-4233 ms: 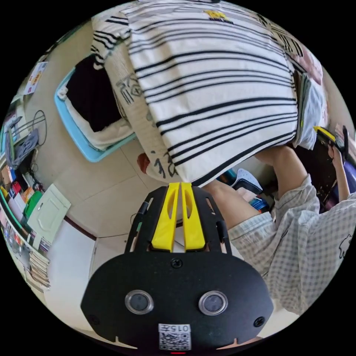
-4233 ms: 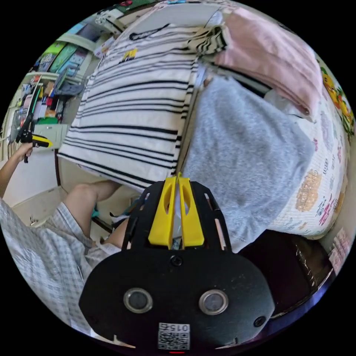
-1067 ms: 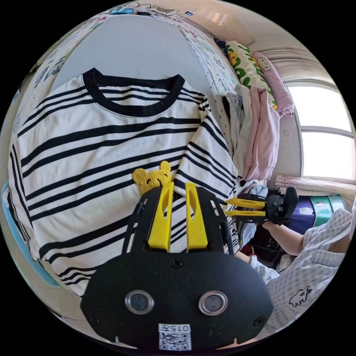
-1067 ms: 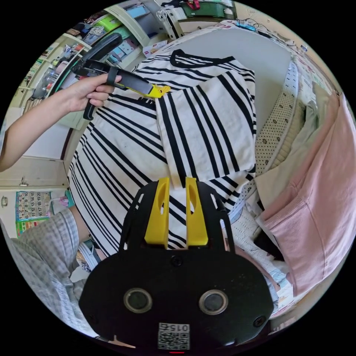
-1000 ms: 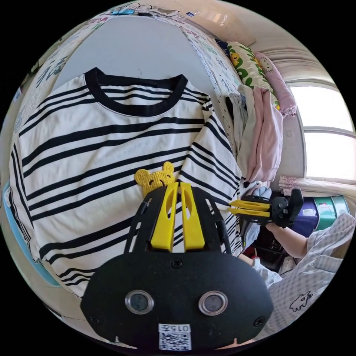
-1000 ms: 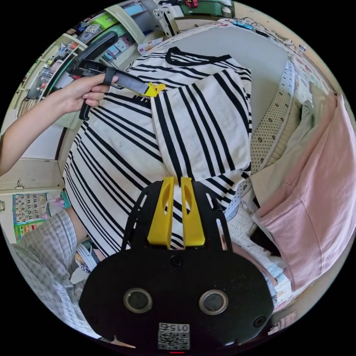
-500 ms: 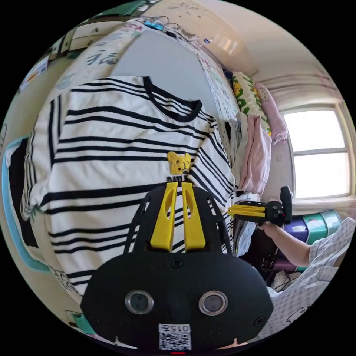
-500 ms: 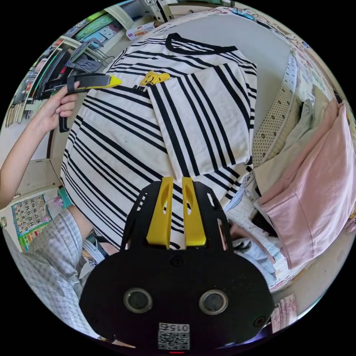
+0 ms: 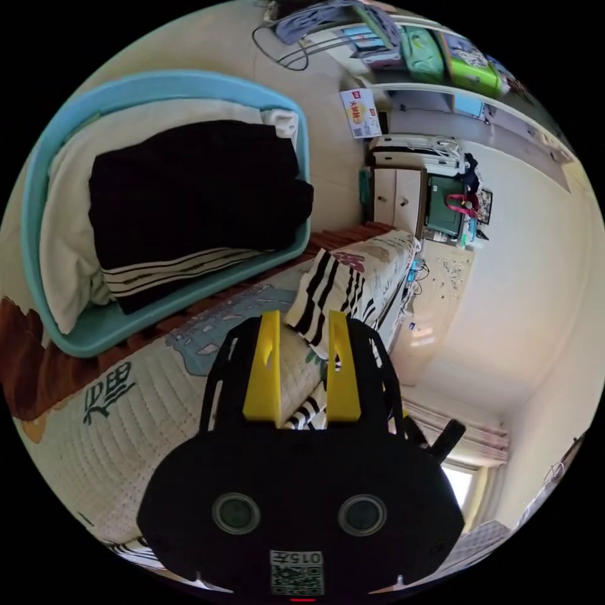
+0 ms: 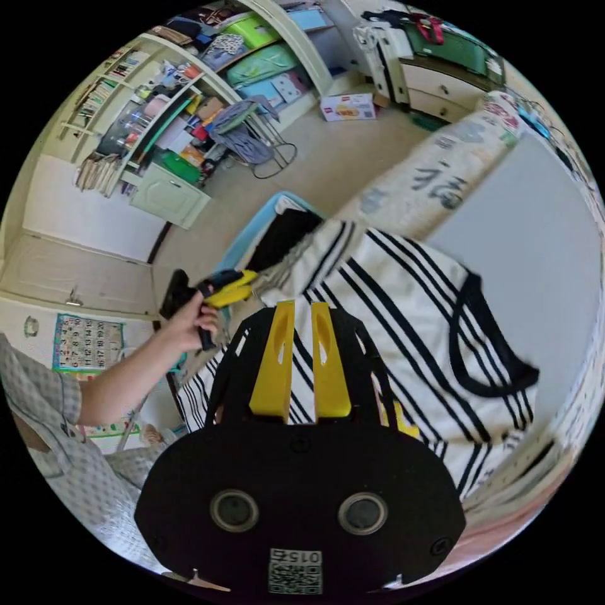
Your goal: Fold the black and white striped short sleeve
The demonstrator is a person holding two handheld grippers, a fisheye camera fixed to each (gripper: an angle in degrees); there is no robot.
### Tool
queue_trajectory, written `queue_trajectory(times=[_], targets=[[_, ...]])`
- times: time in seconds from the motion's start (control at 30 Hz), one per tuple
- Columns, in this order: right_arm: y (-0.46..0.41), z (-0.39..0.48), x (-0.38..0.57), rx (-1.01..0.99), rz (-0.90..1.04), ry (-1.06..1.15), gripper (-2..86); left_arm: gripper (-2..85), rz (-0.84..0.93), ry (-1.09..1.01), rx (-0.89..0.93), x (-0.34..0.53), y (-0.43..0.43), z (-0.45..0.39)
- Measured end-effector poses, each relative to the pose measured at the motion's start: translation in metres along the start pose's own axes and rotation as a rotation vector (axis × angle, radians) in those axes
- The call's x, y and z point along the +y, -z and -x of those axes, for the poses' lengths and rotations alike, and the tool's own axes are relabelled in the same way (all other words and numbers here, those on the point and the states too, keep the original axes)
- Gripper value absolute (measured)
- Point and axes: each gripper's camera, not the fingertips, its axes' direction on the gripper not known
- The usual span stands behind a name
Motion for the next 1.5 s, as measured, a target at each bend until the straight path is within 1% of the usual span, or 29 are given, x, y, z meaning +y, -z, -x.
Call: queue_trajectory(times=[0.07,0.1,0.17,0.2,0.27,0.3,0.37,0.47,0.5,0.6,0.67,0.73,0.77,0.8,0.93,1.0,1.07,1.1,1.17,1.2,1.27,1.3,1.37,1.4,1.47,1.5], targets=[[-0.013,0.020,-0.086,-0.015,0.055,0.079,6.0,4.3,-0.017,-0.013,0.044,-0.004,0.002,0.003],[-0.019,0.025,-0.108,0.007,0.078,0.104,6.3,3.3,-0.021,-0.020,0.054,-0.004,0.004,0.003],[-0.049,0.042,-0.184,0.112,0.187,0.169,7.6,1.1,-0.015,-0.039,0.056,0.002,0.009,0.006],[-0.058,0.045,-0.201,0.133,0.218,0.182,8.0,0.9,-0.012,-0.045,0.055,0.003,0.010,0.007],[-0.095,0.054,-0.255,0.214,0.352,0.222,9.2,0.2,-0.015,-0.039,0.071,0.008,0.014,0.021],[-0.105,0.056,-0.266,0.235,0.388,0.226,9.4,0.1,-0.020,-0.030,0.086,0.009,0.014,0.026],[-0.141,0.060,-0.298,0.305,0.527,0.259,10.4,-0.2,-0.045,-0.004,0.156,0.013,0.015,0.044],[-0.178,0.051,-0.316,0.380,0.696,0.257,11.3,-0.3,-0.043,-0.031,0.171,0.011,0.018,0.051],[-0.182,0.049,-0.318,0.387,0.717,0.250,11.4,-0.3,-0.042,-0.036,0.168,0.011,0.018,0.051],[-0.198,0.033,-0.327,0.373,0.799,0.197,11.4,-0.4,-0.032,-0.071,0.148,0.007,0.020,0.052],[-0.205,0.022,-0.329,0.300,0.864,0.155,10.7,-0.4,-0.021,-0.087,0.139,0.004,0.021,0.052],[-0.207,0.017,-0.326,0.211,0.907,0.140,7.6,-0.4,-0.012,-0.103,0.124,0.002,0.022,0.051],[-0.204,0.015,-0.325,0.168,0.904,0.144,3.2,-0.4,-0.005,-0.116,0.109,0.001,0.022,0.049],[-0.200,0.015,-0.325,0.155,0.891,0.146,1.0,-0.4,-0.002,-0.119,0.102,0.000,0.022,0.049],[-0.146,0.015,-0.323,0.071,0.677,0.186,-0.6,-0.4,0.005,-0.111,0.055,-0.002,0.029,0.037],[-0.110,0.018,-0.314,0.044,0.577,0.240,-0.8,-0.4,-0.017,-0.169,0.054,0.001,0.037,0.022],[-0.051,0.015,-0.285,0.026,0.432,0.298,-0.9,-0.4,-0.031,-0.302,0.036,0.008,0.048,-0.007],[-0.034,0.012,-0.274,0.019,0.391,0.305,-0.9,-0.4,-0.031,-0.339,0.028,0.010,0.050,-0.016],[0.027,-0.009,-0.216,0.013,0.250,0.303,-0.9,-0.3,-0.022,-0.491,0.011,0.024,0.053,-0.048],[0.040,-0.016,-0.198,0.018,0.218,0.300,-0.9,-0.3,-0.011,-0.534,0.013,0.029,0.052,-0.056],[0.073,-0.048,-0.117,0.049,0.152,0.259,-0.8,0.0,0.081,-0.704,0.028,0.051,0.039,-0.085],[0.076,-0.057,-0.095,0.054,0.145,0.239,-0.8,0.1,0.117,-0.743,0.032,0.057,0.033,-0.091],[0.072,-0.099,-0.008,0.042,0.148,0.115,-0.6,0.5,0.261,-0.863,0.012,0.087,0.004,-0.104],[0.066,-0.109,0.013,0.034,0.159,0.086,-0.5,0.7,0.289,-0.884,-0.007,0.094,-0.004,-0.105],[0.033,-0.147,0.091,0.043,0.208,-0.052,-0.1,2.1,0.422,-0.926,-0.103,0.120,-0.037,-0.099],[0.026,-0.154,0.108,0.049,0.207,-0.081,0.1,2.5,0.465,-0.928,-0.120,0.125,-0.045,-0.096]])
